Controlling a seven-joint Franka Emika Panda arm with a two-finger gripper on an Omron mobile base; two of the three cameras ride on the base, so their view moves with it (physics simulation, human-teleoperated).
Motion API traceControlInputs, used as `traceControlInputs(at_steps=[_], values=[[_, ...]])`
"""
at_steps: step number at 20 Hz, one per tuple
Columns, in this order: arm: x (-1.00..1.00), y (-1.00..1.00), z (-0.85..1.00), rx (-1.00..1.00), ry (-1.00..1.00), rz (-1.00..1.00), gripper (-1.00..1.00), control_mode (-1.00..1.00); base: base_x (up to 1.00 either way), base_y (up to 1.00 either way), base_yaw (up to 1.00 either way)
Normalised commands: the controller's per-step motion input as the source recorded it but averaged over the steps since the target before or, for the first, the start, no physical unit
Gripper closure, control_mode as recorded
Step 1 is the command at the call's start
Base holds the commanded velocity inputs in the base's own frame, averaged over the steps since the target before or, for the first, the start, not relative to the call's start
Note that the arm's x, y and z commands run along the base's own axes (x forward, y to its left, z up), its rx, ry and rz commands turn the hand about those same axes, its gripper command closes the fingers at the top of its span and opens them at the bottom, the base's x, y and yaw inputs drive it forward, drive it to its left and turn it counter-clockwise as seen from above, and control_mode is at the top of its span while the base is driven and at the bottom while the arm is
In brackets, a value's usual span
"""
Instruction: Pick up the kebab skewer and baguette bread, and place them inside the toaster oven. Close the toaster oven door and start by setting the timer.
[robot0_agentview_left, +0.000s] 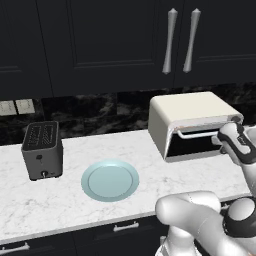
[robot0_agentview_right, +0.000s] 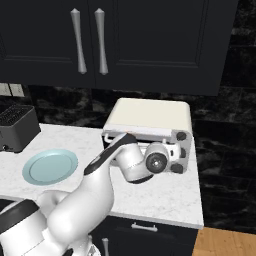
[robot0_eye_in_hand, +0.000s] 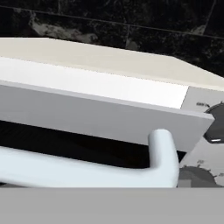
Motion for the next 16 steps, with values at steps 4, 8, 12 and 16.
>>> traceControlInputs(at_steps=[4,8,12,16], values=[[0.39,0.13,-0.01,0.0,0.04,-0.02,-1.0,-1.0,0.0,0.0,0.0],[0.25,0.05,-0.08,0.0,0.02,-0.01,-1.0,-1.0,0.0,0.0,0.0],[0.15,0.01,-0.12,0.0,0.0,0.0,-1.0,-1.0,0.0,0.0,0.0],[0.24,0.03,-0.08,0.0,0.0,-0.01,-1.0,-1.0,0.0,0.0,0.0]])
